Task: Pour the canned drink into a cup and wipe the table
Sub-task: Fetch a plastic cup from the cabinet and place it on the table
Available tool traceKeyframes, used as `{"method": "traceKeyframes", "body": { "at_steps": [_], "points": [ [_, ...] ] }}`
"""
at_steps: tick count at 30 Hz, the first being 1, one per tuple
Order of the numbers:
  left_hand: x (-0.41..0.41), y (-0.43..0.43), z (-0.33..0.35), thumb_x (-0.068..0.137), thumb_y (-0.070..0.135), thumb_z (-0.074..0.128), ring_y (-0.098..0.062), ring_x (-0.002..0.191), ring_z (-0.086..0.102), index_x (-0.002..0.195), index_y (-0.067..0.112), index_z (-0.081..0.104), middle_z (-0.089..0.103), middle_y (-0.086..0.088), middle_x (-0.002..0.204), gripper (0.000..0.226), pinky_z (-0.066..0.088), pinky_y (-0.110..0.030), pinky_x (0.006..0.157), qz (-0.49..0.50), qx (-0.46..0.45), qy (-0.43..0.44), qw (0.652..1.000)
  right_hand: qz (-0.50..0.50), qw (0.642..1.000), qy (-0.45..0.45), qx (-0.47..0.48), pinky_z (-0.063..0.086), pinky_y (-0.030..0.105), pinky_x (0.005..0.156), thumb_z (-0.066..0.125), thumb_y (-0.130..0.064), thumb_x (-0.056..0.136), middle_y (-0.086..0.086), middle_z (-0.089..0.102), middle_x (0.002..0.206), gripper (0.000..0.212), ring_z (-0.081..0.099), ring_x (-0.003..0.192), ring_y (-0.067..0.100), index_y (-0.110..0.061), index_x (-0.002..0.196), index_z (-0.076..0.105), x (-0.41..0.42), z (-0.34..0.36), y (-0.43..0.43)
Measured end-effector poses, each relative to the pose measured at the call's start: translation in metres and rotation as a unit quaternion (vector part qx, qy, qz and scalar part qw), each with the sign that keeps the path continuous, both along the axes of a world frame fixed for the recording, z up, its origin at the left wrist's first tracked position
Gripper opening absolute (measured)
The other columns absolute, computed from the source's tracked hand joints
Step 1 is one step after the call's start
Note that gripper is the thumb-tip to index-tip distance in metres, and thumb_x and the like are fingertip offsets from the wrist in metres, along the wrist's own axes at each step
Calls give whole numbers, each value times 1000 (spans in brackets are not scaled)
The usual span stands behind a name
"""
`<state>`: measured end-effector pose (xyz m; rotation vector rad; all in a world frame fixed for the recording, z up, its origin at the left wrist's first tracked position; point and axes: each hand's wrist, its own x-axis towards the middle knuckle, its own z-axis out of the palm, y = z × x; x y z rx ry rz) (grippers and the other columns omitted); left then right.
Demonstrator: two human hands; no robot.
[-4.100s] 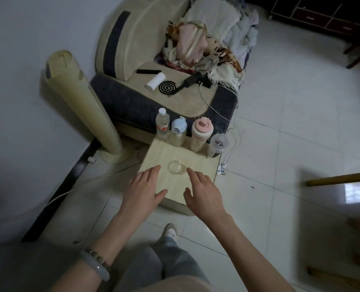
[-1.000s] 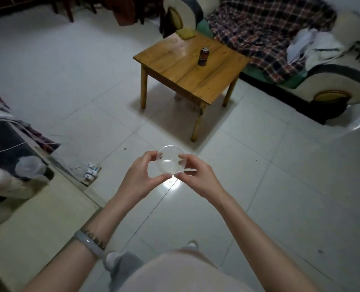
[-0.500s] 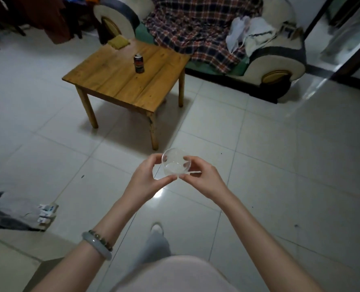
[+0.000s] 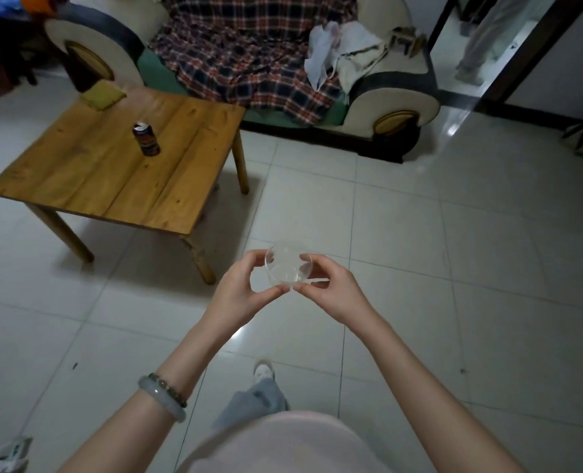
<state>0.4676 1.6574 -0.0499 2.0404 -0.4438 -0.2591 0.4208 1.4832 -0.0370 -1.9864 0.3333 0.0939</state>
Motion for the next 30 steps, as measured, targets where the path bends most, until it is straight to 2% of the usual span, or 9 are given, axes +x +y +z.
{"method": "traceKeyframes", "body": {
  "at_steps": [3, 7, 11, 18, 25, 30],
  "points": [
    [49, -15, 6, 72, 35, 79, 5, 104, 52, 114, 28, 52, 58, 20, 111, 50, 43, -19, 88, -15, 3, -7, 1000, -11, 1000, -3, 3, 50, 23, 87, 75, -16, 77, -20, 59, 92, 46, 60, 94, -2, -19, 120, 58, 44, 6, -14],
    [108, -31, 12, 72, 37, 78, -5, 108, 54, 118, 23, 53, 59, 12, 116, 54, 46, -31, 94, -30, 15, -22, 999, -22, 1000, -14, 5, 51, 26, 89, 75, -16, 77, -19, 60, 95, 48, 61, 97, 5, -18, 121, 58, 98, 10, -29],
    [155, -46, 14, 72, 36, 77, -7, 110, 53, 119, 21, 52, 59, 9, 119, 55, 47, -36, 96, -28, 15, -23, 999, -21, 1000, -17, 8, 52, 31, 90, 75, -15, 77, -19, 59, 94, 46, 62, 97, 8, -18, 120, 58, 147, 10, -44],
    [244, -75, -2, 72, 43, 76, -4, 112, 52, 121, 24, 50, 57, 12, 121, 58, 46, -37, 97, 8, 22, -14, 1000, 20, 1000, -14, 3, 52, 32, 91, 75, -15, 77, -14, 59, 97, 49, 61, 98, 8, -15, 123, 57, 249, -2, -78],
    [353, -121, -3, 72, 41, 76, -5, 111, 52, 121, 22, 51, 58, 11, 120, 58, 47, -38, 96, 84, 15, -6, 996, 102, 995, -7, 6, 52, 33, 93, 75, -16, 77, -6, 59, 106, 51, 60, 103, 11, -15, 125, 56, 386, -6, -129],
    [428, -149, 2, 72, 38, 77, -1, 110, 53, 121, 20, 52, 58, 12, 119, 58, 48, -35, 95, 146, 4, -1, 989, 183, 983, -7, 2, 51, 24, 89, 74, -18, 78, -13, 58, 102, 49, 58, 101, 6, -17, 124, 56, 485, 5, -160]
  ]
}}
